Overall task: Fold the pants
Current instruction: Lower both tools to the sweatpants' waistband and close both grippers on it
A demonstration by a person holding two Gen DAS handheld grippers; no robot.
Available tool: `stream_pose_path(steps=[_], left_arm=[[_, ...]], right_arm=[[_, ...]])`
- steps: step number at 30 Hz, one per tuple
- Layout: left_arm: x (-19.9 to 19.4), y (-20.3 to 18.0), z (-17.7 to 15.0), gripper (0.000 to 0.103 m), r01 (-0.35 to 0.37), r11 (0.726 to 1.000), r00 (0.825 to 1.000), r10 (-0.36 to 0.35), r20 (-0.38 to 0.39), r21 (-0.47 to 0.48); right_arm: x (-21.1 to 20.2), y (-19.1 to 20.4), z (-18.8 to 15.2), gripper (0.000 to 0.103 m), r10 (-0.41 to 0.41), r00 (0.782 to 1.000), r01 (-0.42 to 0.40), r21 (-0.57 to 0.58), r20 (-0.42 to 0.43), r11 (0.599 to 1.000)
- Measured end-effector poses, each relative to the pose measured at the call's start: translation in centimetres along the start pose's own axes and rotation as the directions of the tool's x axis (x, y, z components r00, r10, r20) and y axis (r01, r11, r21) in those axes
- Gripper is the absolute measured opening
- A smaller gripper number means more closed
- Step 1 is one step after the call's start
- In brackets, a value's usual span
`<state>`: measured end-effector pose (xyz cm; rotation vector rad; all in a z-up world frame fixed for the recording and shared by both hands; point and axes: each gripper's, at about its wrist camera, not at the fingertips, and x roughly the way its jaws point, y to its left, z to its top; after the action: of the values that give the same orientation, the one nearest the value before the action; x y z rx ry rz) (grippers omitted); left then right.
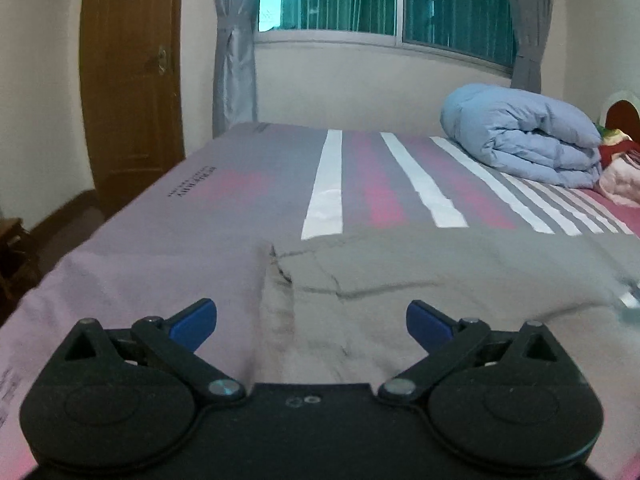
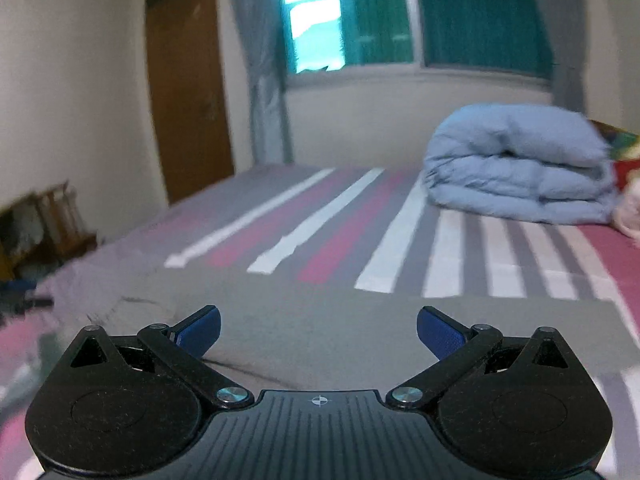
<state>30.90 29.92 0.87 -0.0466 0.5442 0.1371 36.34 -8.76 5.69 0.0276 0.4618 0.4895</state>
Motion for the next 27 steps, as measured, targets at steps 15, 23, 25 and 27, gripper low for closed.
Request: stream_pose_path(steps=[15,23,25,27], left_arm=[[20.1,5.9,3.1,0.081,0.157,0.987,0.960,-0.143,-0.240,0.044],[21.1,5.3,3.6,0.044,0.285,0.953,0.934,-0.252,-0.255,0.103],[20.8,5.4,3.7,0.032,0.308,0.946,0.927,-0.275,-0.254,0.103],[20.8,6.0,3.8,0.029,0.324,0.944,0.923,-0.300,-0.242,0.067]], right_arm=[[24.3,0.1,0.6,0.103,0.078,0.988,-0.106,-0.210,-0.135,0.972],[27.8,-1.3,-0.4,0.087,0.113,0.968,-0.170,-0.255,-0.224,0.952],[28.3,-1.5,-0.4,0.087,0.117,0.964,-0.183,-0.273,-0.240,0.945],[29.1,-1.8,-0.4,0.087,0.130,0.948,-0.218,-0.296,-0.289,0.930]])
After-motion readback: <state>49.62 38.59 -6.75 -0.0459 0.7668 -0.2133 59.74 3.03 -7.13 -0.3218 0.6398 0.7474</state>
